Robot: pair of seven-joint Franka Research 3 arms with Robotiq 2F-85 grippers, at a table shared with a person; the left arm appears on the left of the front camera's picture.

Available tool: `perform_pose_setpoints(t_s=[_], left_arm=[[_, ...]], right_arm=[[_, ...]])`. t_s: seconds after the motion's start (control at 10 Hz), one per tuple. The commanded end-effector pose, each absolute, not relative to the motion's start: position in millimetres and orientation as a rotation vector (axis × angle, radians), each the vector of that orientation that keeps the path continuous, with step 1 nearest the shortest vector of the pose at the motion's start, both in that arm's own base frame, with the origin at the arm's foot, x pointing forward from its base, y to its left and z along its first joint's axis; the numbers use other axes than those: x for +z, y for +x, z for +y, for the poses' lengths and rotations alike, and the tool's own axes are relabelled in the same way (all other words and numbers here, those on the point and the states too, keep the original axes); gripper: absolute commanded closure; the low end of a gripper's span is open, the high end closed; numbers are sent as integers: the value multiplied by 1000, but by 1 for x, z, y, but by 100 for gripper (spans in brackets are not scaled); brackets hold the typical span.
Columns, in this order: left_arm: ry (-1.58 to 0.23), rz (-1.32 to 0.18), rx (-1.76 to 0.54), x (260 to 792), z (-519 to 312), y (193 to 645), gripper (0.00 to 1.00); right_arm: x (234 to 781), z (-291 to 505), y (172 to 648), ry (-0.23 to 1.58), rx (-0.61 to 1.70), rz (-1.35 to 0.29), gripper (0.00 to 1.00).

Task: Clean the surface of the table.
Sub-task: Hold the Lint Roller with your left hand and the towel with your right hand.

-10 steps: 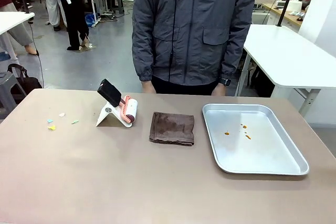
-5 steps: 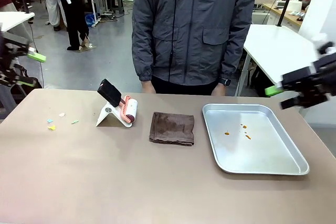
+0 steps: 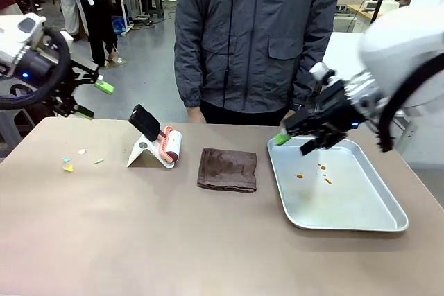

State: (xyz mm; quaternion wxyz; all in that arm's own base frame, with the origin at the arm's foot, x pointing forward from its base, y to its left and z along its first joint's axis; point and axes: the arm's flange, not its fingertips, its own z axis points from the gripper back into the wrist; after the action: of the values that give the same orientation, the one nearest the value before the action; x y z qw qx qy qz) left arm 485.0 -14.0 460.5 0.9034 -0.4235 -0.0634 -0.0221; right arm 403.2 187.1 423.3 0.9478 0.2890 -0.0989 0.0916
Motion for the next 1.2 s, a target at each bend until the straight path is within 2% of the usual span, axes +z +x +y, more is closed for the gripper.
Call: perform_pose_setpoints(t_s=[0.0, 0.4, 0.5, 0.9, 1.1], left_arm=[[-830, -91, -92, 458, -18, 497, 0], [-804, -76, -174, 451, -31, 502, 0], [-822, -72, -134, 447, -34, 499, 0], [-815, -71, -144, 446, -34, 500, 0], [-764, -92, -31, 438, -47, 534, 0]], right_arm=[[422, 219, 425, 543, 1, -124, 0], [416, 235, 435, 579, -267, -46, 0], [403, 233, 429, 562, -131, -50, 0], [406, 234, 430, 563, -172, -41, 0], [397, 254, 456, 518, -106, -105, 0]])
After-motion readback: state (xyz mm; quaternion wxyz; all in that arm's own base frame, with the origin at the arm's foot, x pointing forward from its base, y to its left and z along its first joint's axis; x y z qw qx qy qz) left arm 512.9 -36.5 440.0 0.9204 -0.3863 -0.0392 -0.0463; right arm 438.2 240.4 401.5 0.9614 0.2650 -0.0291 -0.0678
